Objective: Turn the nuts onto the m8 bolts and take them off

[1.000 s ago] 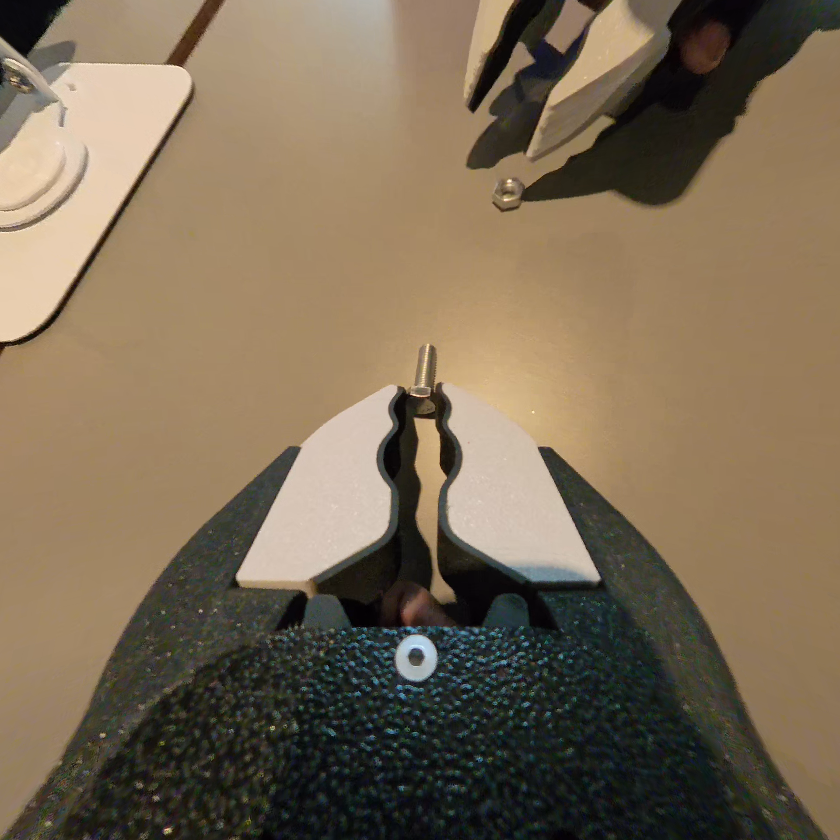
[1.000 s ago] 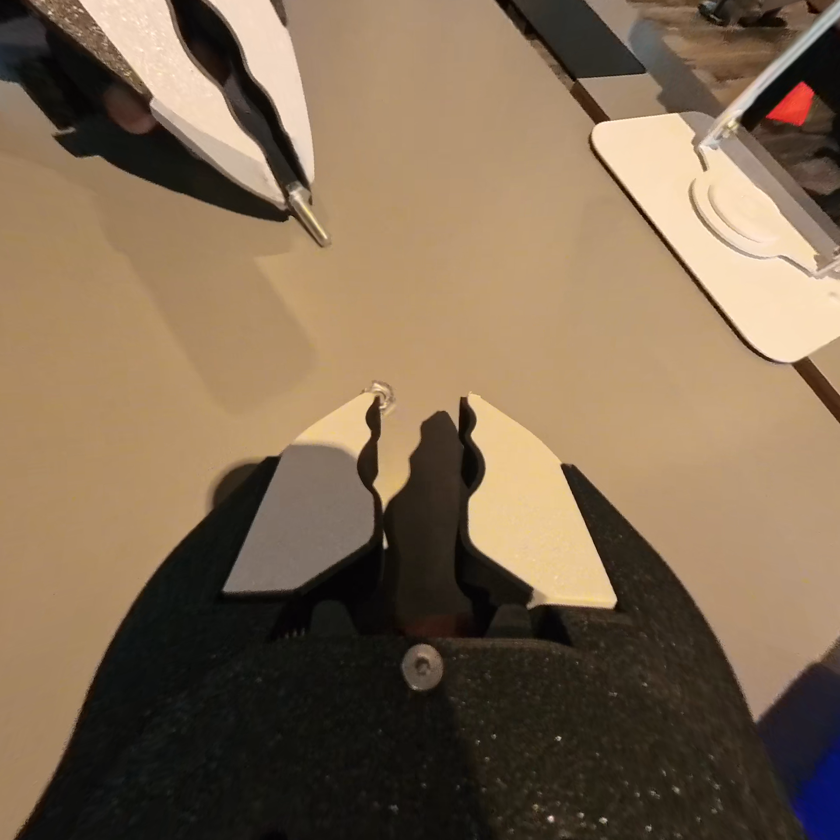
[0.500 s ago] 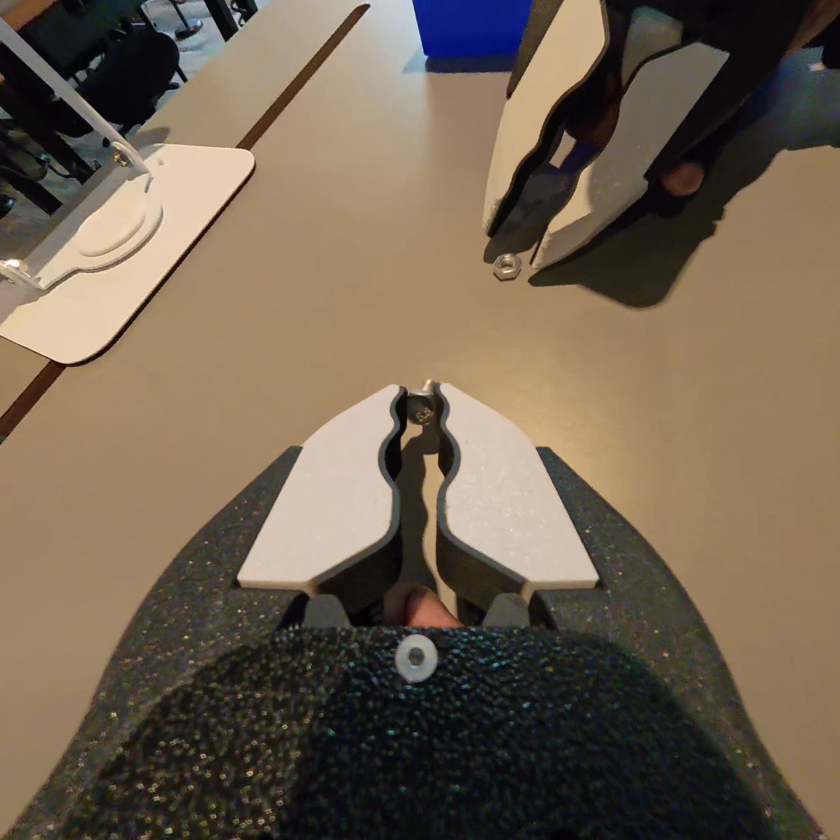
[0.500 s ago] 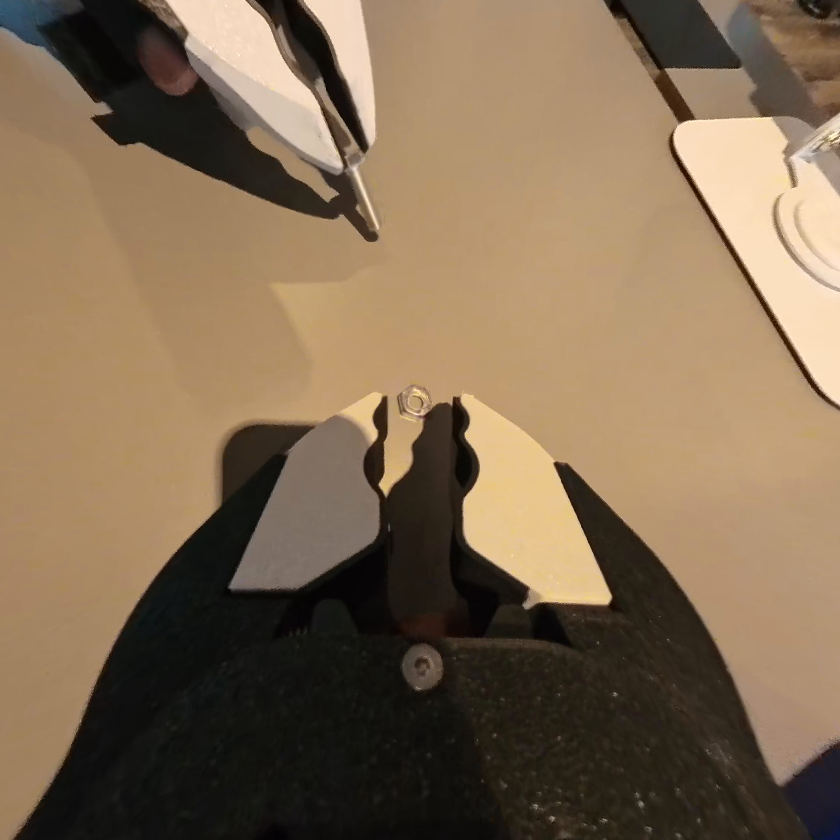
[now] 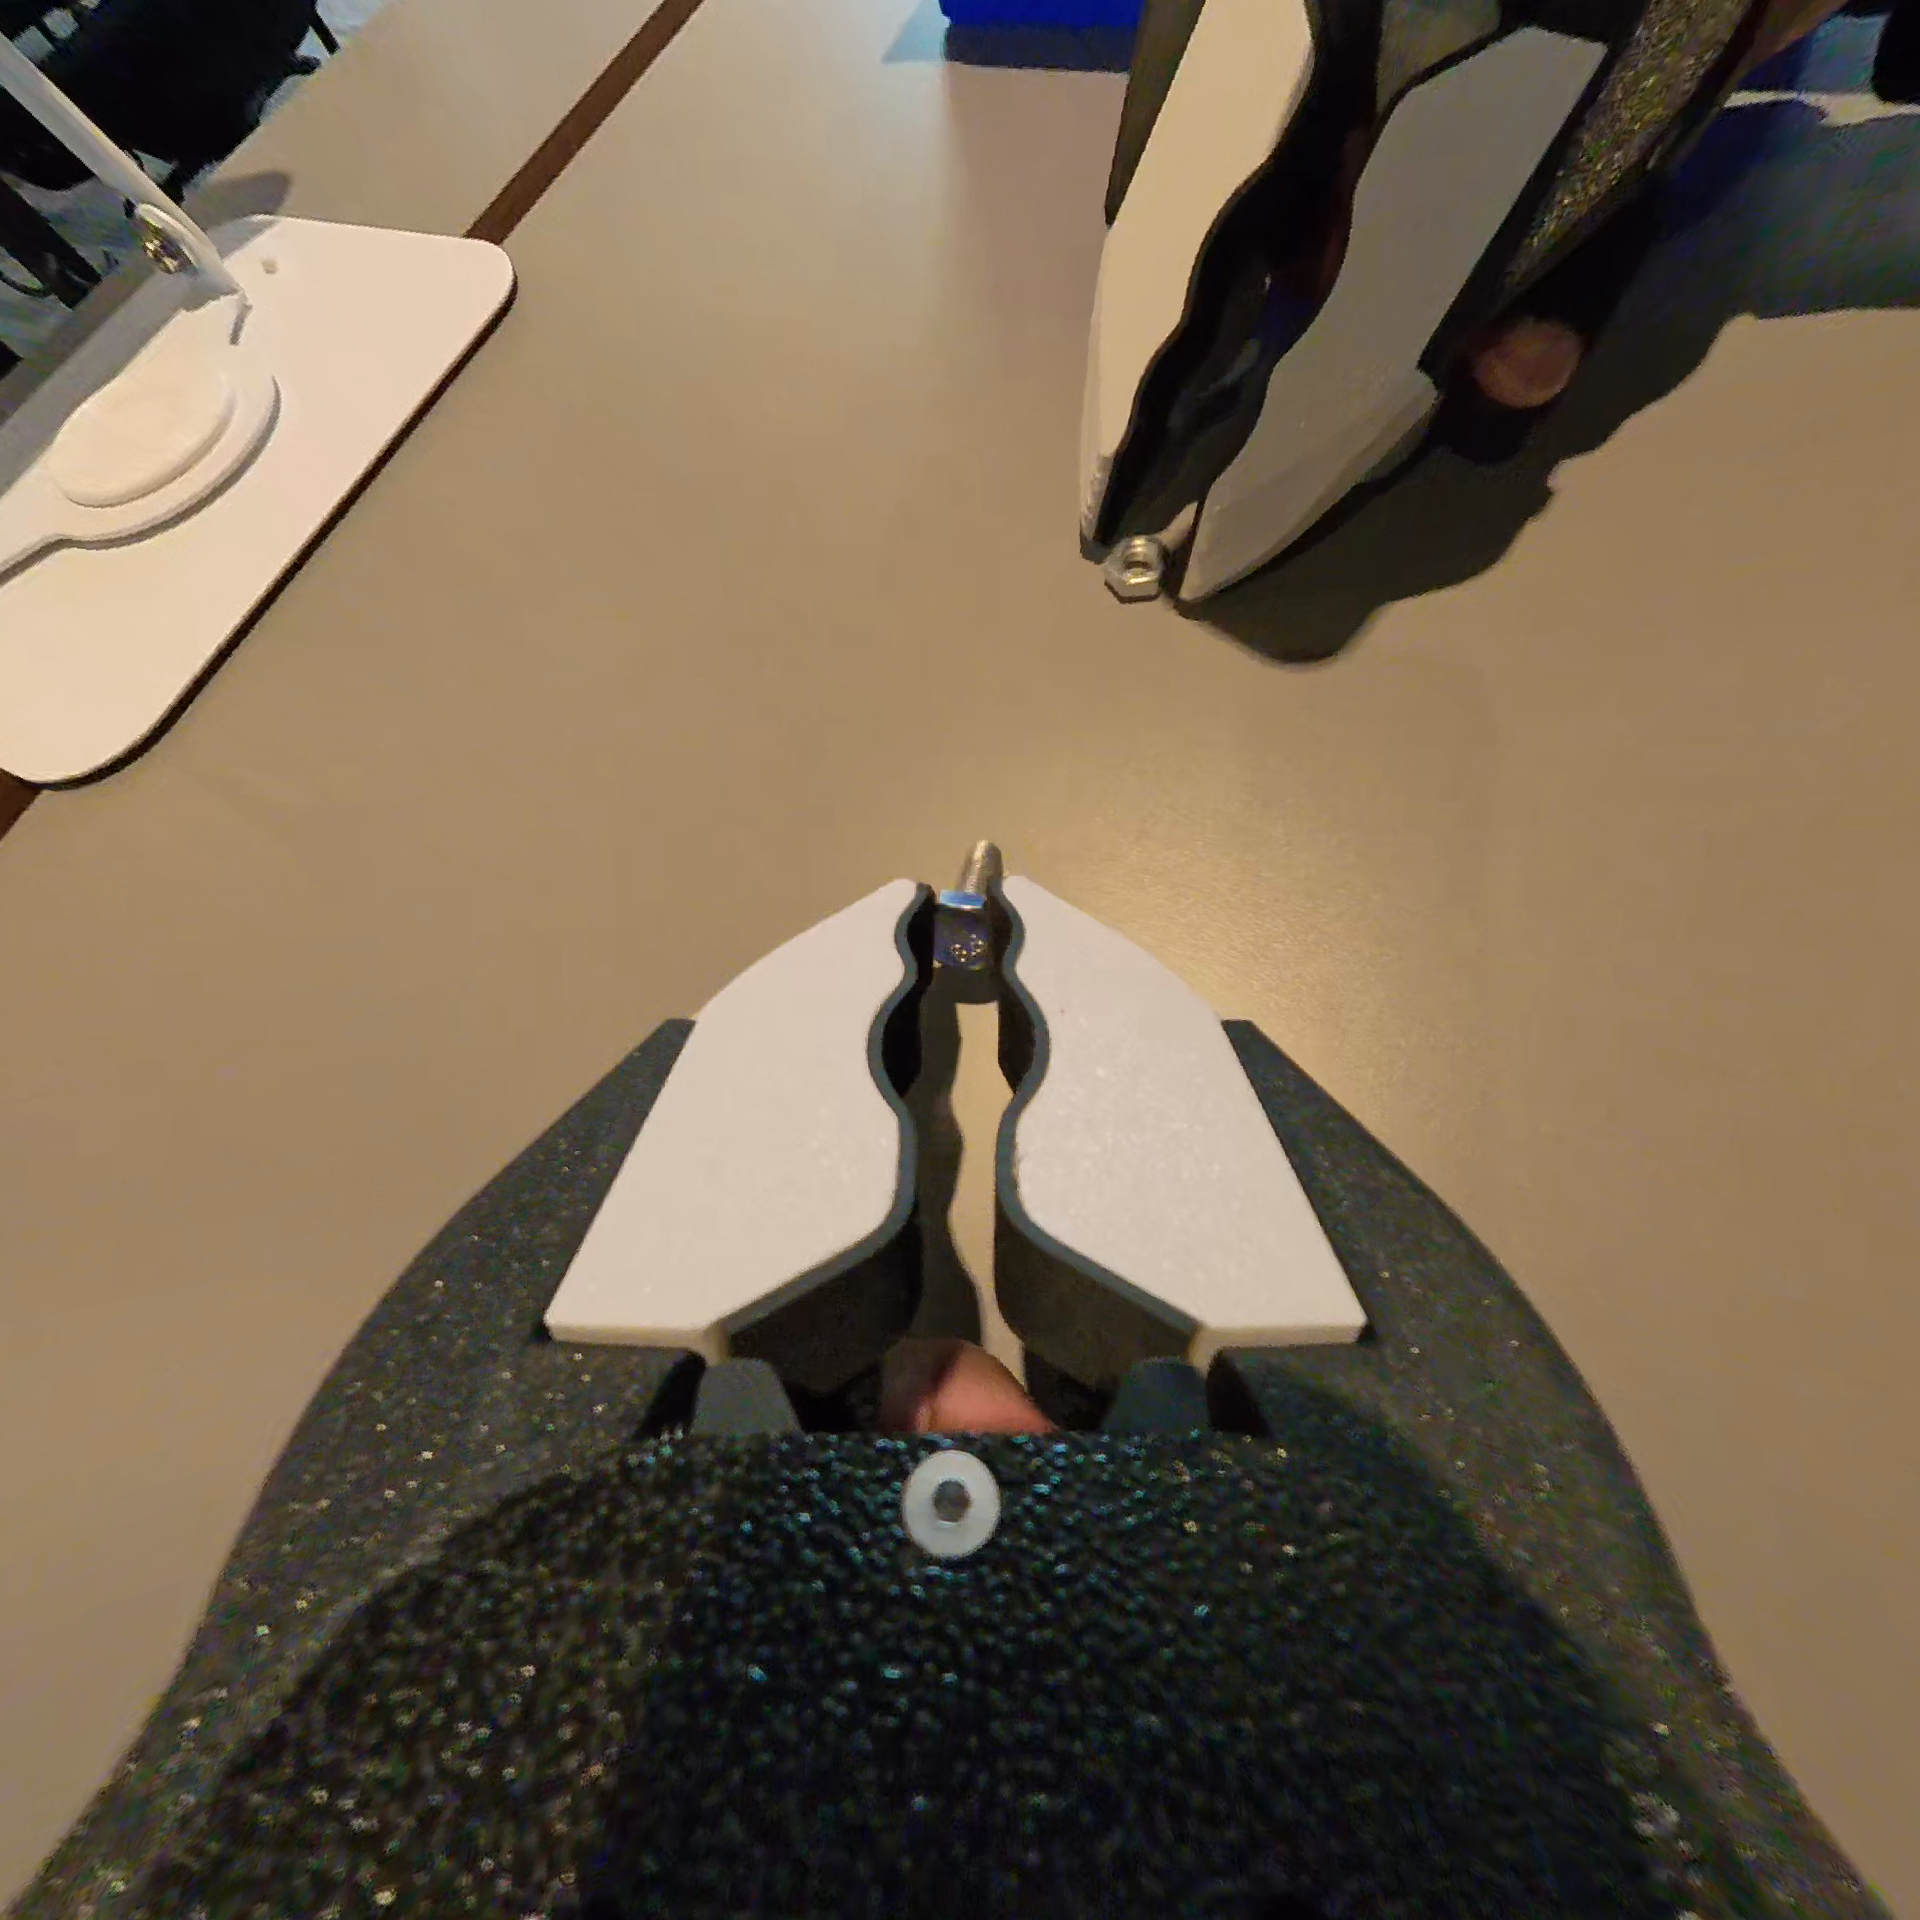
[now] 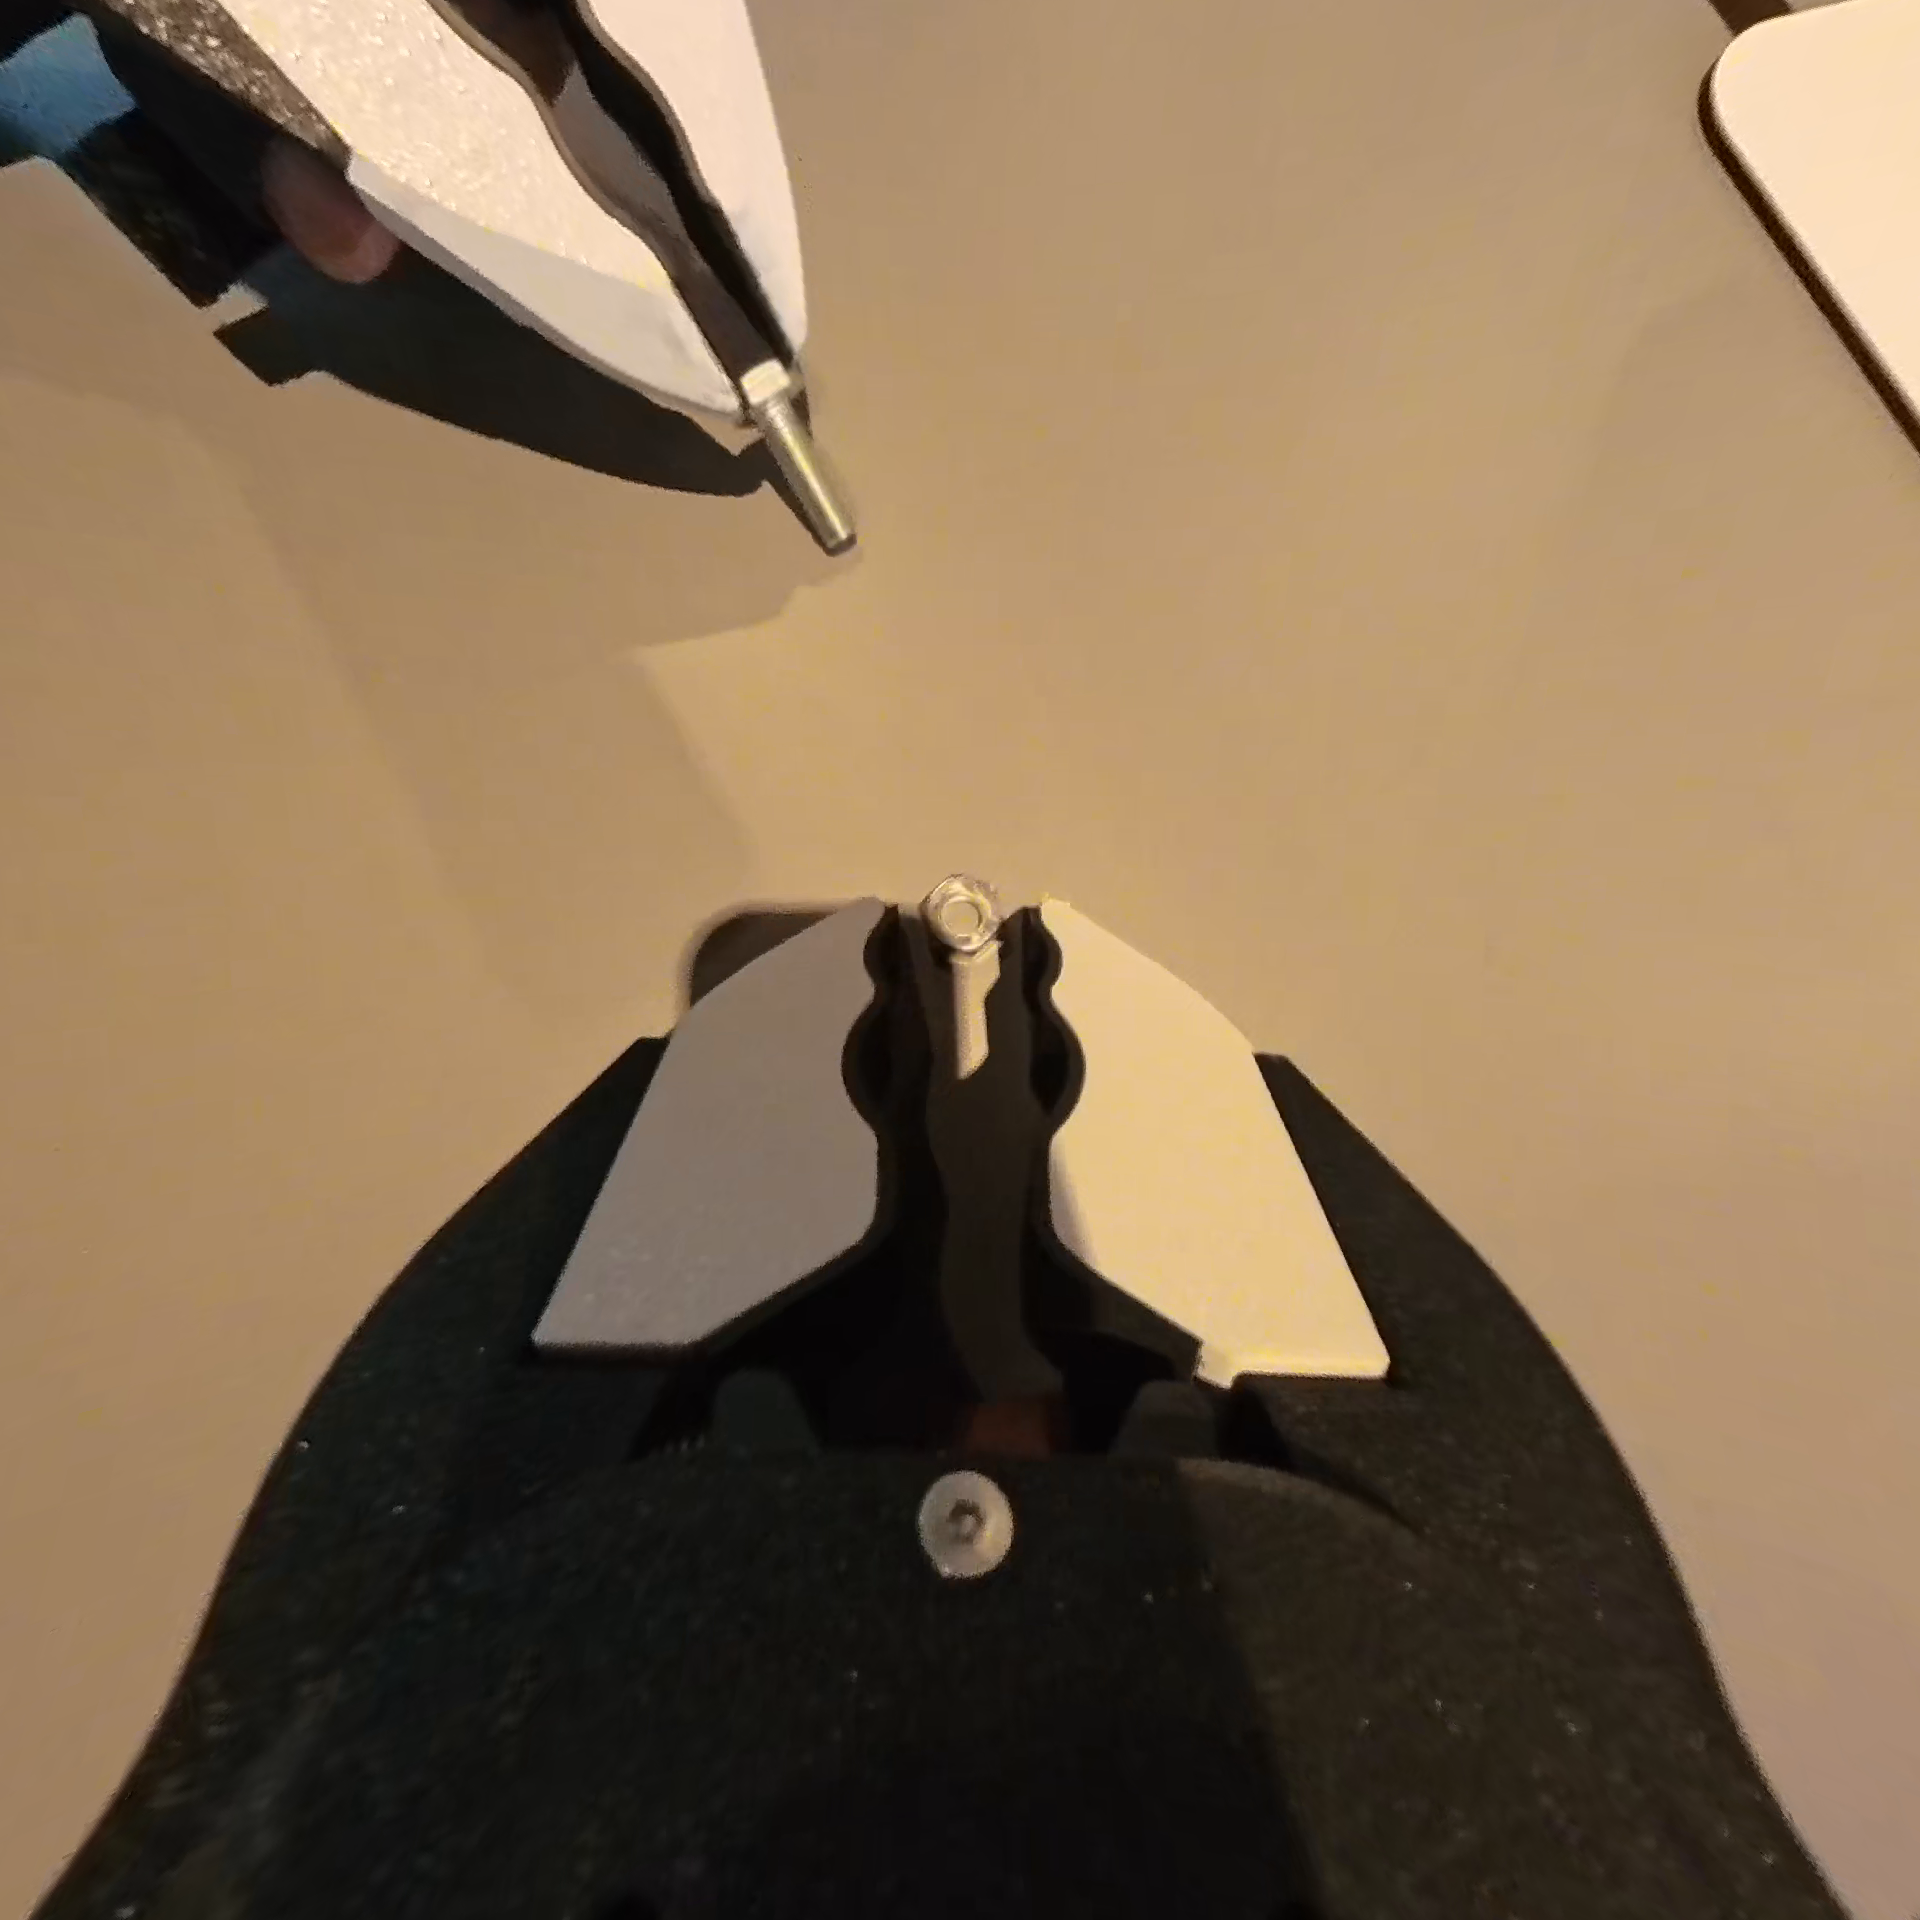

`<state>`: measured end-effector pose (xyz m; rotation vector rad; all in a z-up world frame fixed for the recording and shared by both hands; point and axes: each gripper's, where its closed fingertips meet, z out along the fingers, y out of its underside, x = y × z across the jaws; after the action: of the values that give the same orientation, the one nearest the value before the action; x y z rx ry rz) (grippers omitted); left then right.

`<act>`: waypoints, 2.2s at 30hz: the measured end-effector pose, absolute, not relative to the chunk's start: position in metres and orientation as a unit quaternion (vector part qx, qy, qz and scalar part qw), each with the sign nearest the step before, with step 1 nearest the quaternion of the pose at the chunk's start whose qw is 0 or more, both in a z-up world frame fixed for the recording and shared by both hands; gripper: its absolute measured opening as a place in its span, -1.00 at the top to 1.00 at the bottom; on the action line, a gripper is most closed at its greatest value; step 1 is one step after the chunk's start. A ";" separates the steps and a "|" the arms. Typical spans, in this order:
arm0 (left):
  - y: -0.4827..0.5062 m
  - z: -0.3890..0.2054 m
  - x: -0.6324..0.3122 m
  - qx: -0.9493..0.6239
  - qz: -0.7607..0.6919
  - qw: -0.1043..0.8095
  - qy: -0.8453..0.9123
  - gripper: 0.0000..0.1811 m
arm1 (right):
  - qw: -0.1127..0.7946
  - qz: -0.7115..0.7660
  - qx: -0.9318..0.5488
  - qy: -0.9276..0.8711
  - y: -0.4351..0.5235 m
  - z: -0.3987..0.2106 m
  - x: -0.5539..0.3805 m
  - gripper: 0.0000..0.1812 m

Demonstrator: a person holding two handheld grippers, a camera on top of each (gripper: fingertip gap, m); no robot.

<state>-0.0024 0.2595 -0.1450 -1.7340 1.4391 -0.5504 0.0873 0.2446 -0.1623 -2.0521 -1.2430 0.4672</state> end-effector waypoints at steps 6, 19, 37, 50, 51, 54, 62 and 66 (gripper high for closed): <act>0.258 -0.148 -0.002 -0.687 -0.214 0.392 0.574 0.91 | 0.339 0.172 -0.790 -0.481 0.244 -0.163 0.083 0.84; 0.250 -0.140 0.005 -0.685 -0.254 0.393 0.559 0.92 | 0.352 0.169 -0.787 -0.478 0.244 -0.160 0.084 0.85; 0.217 -0.163 0.010 -0.653 -0.170 0.336 0.657 0.92 | 0.352 0.210 -0.779 -0.475 0.230 -0.154 0.084 0.84; 0.245 -0.154 0.003 -0.625 -0.212 0.373 0.653 0.68 | 0.350 0.206 -0.779 -0.478 0.230 -0.156 0.084 0.84; 0.246 -0.153 0.004 -0.625 -0.231 0.366 0.649 0.67 | 0.350 0.206 -0.779 -0.478 0.230 -0.156 0.084 0.84; 0.247 -0.153 0.007 -0.619 -0.252 0.349 0.657 0.64 | 0.349 0.208 -0.779 -0.477 0.230 -0.156 0.084 0.84; 0.237 -0.162 0.015 -0.615 -0.260 0.301 0.680 0.76 | 0.350 0.215 -0.779 -0.474 0.230 -0.155 0.084 0.84; 0.236 -0.162 0.016 -0.626 -0.252 0.304 0.673 0.84 | 0.351 0.211 -0.778 -0.477 0.229 -0.155 0.084 0.84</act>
<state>0.0164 0.2359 -0.1622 -1.6587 1.7826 -0.6672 0.0836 0.2292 -0.1555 -2.0135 -1.2351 0.5451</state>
